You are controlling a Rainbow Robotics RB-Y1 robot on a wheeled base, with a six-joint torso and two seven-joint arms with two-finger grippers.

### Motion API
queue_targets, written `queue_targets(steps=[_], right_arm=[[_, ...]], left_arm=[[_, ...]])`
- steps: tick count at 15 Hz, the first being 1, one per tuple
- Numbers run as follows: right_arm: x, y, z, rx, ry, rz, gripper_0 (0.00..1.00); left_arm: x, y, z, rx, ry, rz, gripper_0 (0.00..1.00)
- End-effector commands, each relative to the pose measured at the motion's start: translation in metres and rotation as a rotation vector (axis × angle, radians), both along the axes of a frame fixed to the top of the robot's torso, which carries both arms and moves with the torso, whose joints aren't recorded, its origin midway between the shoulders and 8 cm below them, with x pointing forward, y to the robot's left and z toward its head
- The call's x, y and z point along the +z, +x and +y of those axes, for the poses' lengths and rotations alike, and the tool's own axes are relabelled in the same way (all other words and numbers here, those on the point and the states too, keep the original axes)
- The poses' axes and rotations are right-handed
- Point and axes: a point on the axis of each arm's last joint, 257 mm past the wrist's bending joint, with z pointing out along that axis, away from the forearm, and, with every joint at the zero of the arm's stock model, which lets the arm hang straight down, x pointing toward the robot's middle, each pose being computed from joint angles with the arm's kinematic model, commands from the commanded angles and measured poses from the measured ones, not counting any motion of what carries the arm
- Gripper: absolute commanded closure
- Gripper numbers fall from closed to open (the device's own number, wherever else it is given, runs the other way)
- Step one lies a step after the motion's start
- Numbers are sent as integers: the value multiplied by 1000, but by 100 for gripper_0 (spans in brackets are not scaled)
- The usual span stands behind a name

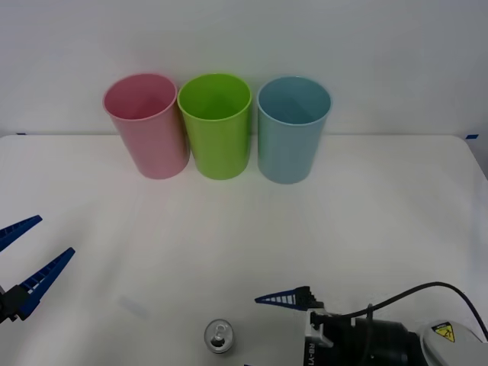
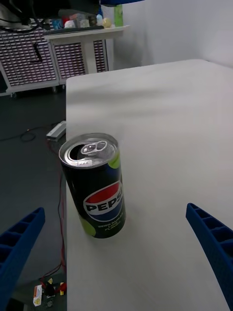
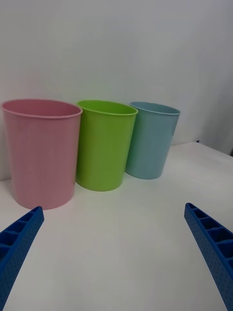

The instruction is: Grasp the object on the table and drop it into the matching bin: aluminum can to the light blue bin, PET bottle to the pink bin.

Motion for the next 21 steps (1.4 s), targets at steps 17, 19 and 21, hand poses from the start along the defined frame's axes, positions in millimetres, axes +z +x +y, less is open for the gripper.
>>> queue_targets(steps=[17,19,21], right_arm=[[-31,6,69,55,-22,-1,0],[-32,6,72,57,-23,-6,0],[-33,5,76,60,-24,-11,0]], left_arm=[[0,0,0,0,0,0,0],[0,0,0,0,0,0,0],[0,0,0,0,0,0,0]])
